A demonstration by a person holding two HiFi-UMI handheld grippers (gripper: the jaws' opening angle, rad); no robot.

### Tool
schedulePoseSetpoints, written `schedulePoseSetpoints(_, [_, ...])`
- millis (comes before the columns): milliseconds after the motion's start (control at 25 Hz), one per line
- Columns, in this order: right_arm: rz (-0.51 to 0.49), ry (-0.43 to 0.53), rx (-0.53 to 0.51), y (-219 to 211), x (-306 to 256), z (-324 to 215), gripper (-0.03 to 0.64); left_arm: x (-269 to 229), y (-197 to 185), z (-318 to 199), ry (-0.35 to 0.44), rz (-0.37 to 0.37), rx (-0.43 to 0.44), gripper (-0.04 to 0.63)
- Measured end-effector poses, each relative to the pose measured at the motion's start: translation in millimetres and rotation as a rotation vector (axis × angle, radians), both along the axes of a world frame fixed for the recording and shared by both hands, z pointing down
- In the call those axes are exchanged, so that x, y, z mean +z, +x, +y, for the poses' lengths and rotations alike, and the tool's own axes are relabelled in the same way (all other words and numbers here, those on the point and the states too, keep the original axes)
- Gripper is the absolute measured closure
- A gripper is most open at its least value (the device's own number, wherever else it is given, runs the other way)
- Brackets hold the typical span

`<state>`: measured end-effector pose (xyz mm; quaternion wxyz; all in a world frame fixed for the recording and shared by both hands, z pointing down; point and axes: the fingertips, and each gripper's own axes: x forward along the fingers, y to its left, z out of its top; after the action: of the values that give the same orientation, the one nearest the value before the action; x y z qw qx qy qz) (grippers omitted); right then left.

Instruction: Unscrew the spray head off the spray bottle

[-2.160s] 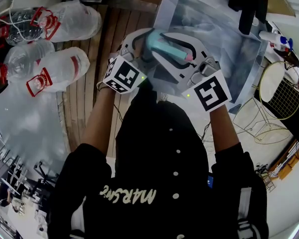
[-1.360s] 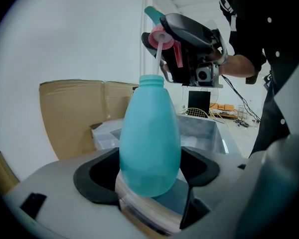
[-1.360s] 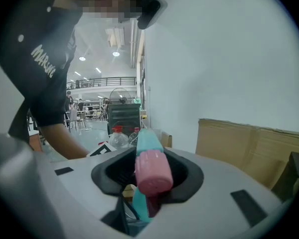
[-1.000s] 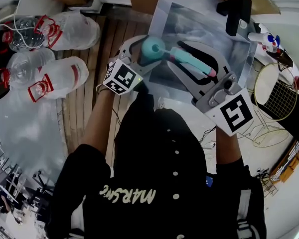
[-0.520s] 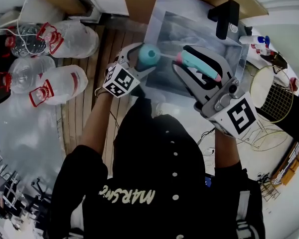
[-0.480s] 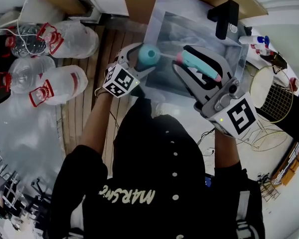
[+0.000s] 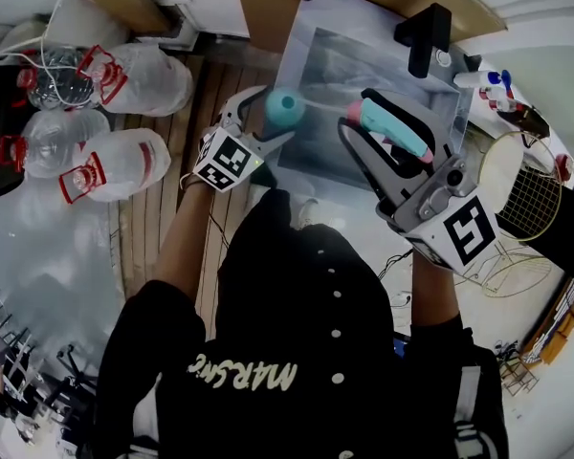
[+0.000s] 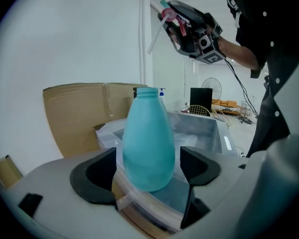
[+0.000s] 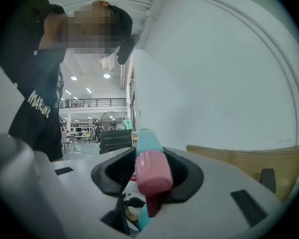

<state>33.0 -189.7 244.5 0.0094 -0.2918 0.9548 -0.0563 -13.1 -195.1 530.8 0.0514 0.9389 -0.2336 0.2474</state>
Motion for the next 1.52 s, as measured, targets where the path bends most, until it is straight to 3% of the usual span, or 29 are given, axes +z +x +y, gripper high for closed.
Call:
schedulePoseSetpoints(240, [0.052,0.027,0.112,38,4,11,0.459,-57,-25,23,0.097,0.045,-0.073,0.232])
schedulePoseSetpoints(400, [0.078,0.017,0.183,63,19,30,0.459,-111,-44,49,0.175,0.13,-0.193,0.433])
schedulePoseSetpoints(480, [0.08,0.015,0.212,70,25,40,0.46,-132,-52,58,0.209,0.135,-0.273,0.547])
schedulePoseSetpoints(520, [0.073,0.011,0.225,73,27,44,0.459,-142,-54,62,0.218,0.135,-0.311,0.558])
schedulePoseSetpoints(720, [0.033,0.001,0.262,94,26,68,0.459,-190,-50,83,0.238,0.208,-0.428,0.571])
schedulePoseSetpoints(920, [0.058,0.033,0.309,121,26,98,0.46,-209,-51,111,0.214,0.174,-0.56,0.571])
schedulePoseSetpoints(1080, [0.046,0.023,0.365,144,28,112,0.46,-223,-63,128,0.218,0.199,-0.657,0.571])
schedulePoseSetpoints(1280, [0.049,0.032,0.423,168,30,128,0.46,-239,-72,151,0.267,0.226,-0.706,0.571])
schedulePoseSetpoints(1520, [0.09,0.06,0.43,170,28,141,0.46,-245,-72,167,0.297,0.189,-0.718,0.571])
